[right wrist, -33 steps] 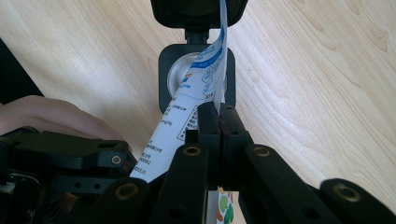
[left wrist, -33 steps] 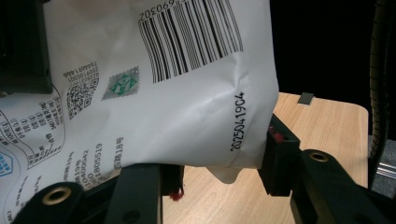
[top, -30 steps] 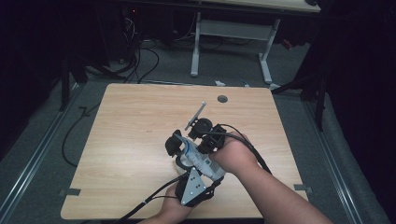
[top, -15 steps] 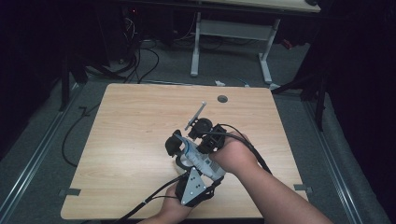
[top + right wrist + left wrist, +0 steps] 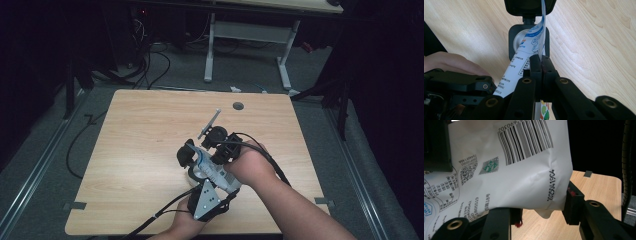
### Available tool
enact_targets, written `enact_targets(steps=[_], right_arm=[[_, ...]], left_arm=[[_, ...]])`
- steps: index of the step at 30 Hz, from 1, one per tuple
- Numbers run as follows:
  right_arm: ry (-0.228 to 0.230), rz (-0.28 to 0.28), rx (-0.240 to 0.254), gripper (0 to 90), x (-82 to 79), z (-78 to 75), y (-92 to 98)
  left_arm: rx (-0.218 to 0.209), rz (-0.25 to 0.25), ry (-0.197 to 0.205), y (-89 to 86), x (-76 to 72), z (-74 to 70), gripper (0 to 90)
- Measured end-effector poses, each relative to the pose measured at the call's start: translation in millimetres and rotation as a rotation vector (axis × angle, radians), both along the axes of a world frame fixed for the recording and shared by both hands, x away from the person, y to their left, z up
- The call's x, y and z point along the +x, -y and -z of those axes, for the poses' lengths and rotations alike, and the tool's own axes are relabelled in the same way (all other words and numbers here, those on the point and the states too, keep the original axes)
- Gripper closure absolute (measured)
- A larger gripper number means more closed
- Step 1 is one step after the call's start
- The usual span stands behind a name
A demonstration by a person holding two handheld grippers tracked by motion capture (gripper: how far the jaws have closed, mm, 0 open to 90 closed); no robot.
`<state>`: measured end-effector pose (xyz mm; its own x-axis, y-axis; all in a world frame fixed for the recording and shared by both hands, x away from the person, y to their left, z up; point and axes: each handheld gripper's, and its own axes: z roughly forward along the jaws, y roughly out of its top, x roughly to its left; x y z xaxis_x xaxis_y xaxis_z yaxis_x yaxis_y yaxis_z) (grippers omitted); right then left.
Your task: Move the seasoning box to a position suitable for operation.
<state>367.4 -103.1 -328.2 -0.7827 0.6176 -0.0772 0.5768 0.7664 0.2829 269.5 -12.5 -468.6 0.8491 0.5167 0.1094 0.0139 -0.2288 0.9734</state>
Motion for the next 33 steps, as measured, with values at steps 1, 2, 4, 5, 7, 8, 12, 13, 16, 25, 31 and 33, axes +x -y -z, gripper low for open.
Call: enact_targets(steps=[1,2,4,5,7,8,12,13,16,25,31,33], right_arm=[[0.001,0.0,0.0,89.8,-0.1,0.0,-0.1],[0.005,-0.004,-0.001,89.8,0.1,0.1,-0.2],[0.005,-0.007,-0.003,89.8,0.6,0.0,-0.1],[0.005,-0.007,-0.003,89.8,0.6,0.1,-0.2],[0.005,-0.006,-0.004,89.8,1.0,0.4,-0.3],[0.004,-0.005,-0.004,89.8,1.1,0.6,-0.5],[0.005,-0.006,-0.003,89.7,1.9,1.2,-0.8],[0.004,-0.004,-0.003,89.8,1.8,1.2,-1.0],[0.005,-0.005,-0.006,89.8,1.9,1.1,-1.3],[0.007,-0.006,-0.005,89.8,1.8,0.7,-1.1],[0.008,-0.007,-0.005,89.7,1.8,0.5,-1.3],[0.008,-0.007,-0.004,89.7,1.7,0.5,-1.4]], left_arm=[[0.0,0.0,0.0,0.0,0.1,-0.1,58.7],[-0.001,-0.001,0.0,0.0,0.1,-0.2,58.7],[0.002,-0.001,0.001,-0.2,0.4,-0.7,58.7],[0.008,-0.001,0.002,-0.5,0.6,-1.0,58.7],[0.003,-0.001,0.001,-0.1,0.7,-1.3,58.7],[0.002,-0.001,0.002,0.0,0.7,-1.4,58.7],[0.005,-0.001,0.004,-0.5,1.1,-1.8,58.8],[0.005,-0.001,0.005,-0.6,1.1,-1.8,58.8],[0.005,-0.002,0.006,-0.7,1.0,-2.0,58.8],[-0.005,-0.002,0.006,-0.3,0.4,-2.0,58.9],[-0.005,-0.003,0.007,-0.4,0.5,-2.1,58.9],[-0.005,-0.003,0.008,-0.5,0.5,-2.1,58.9]])
